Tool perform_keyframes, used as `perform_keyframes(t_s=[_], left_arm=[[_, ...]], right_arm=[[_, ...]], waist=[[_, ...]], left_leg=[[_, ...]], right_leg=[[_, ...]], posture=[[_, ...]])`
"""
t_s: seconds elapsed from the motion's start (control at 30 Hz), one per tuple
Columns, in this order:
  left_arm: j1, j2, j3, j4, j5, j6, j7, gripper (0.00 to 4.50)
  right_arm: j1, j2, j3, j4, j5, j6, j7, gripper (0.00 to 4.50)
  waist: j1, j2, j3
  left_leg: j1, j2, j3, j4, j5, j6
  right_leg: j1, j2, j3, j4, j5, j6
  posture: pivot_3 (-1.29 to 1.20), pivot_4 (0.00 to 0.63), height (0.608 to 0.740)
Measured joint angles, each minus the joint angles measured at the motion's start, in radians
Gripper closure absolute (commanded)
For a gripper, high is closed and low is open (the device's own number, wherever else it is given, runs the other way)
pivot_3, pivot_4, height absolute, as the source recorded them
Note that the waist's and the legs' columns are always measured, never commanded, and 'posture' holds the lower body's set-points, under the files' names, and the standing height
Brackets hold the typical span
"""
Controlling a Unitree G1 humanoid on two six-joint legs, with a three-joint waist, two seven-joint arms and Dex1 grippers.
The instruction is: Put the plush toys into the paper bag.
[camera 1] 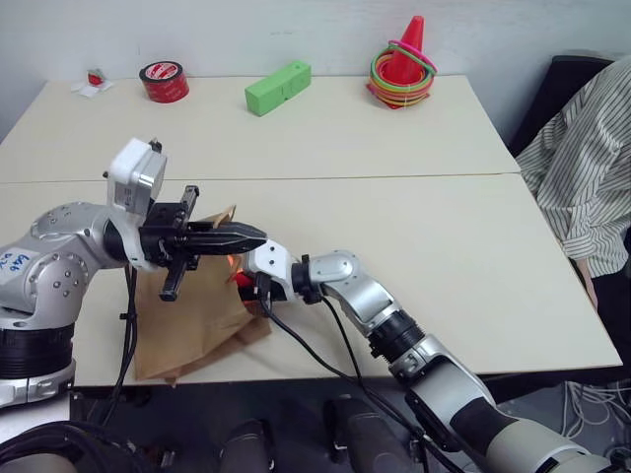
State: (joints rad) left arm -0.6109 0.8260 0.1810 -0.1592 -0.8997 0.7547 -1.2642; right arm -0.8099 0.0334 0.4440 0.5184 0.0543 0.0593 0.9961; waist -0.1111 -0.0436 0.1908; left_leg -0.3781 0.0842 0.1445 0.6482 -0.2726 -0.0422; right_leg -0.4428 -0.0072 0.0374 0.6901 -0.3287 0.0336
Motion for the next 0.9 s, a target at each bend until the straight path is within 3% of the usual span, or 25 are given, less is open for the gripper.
perform_keyframes(t_s=[0.3,0.4,0.67,0.9], left_arm=[[-0.021,-0.001,-0.051,0.052,0.043,-0.023,-0.064,4.50],[-0.006,-0.001,-0.053,0.051,0.054,-0.037,-0.068,4.50],[0.056,0.008,-0.032,0.034,0.063,-0.045,-0.054,4.50],[0.126,0.047,0.013,-0.008,0.062,-0.044,-0.025,4.50]], right_arm=[[-0.051,0.090,0.021,0.202,-0.066,-0.188,-0.013,4.17],[-0.039,0.091,0.017,0.206,-0.065,-0.161,0.000,3.11],[0.027,-0.036,0.026,0.031,-0.057,0.011,0.150,0.17],[-0.055,-0.159,-0.012,-0.136,0.038,0.297,0.307,0.06]], waist=[[-0.020,0.000,0.000],[-0.025,0.000,0.000],[-0.024,0.000,0.000],[-0.024,0.000,0.000]], left_leg=[[0.000,0.001,0.000,0.000,0.000,-0.001],[0.000,0.001,0.000,0.000,0.000,-0.001],[0.000,0.001,0.000,0.000,0.000,-0.001],[0.000,0.001,0.000,-0.001,0.000,-0.001]], right_leg=[[0.000,0.001,0.000,0.001,0.000,0.000],[0.000,0.001,0.000,0.001,0.000,0.000],[0.000,0.000,0.000,0.001,0.000,0.000],[0.000,0.000,0.000,0.000,0.000,0.000]], posture=[[0.00,0.150,0.740],[0.00,0.150,0.740],[0.00,0.150,0.740],[0.00,0.150,0.740]])
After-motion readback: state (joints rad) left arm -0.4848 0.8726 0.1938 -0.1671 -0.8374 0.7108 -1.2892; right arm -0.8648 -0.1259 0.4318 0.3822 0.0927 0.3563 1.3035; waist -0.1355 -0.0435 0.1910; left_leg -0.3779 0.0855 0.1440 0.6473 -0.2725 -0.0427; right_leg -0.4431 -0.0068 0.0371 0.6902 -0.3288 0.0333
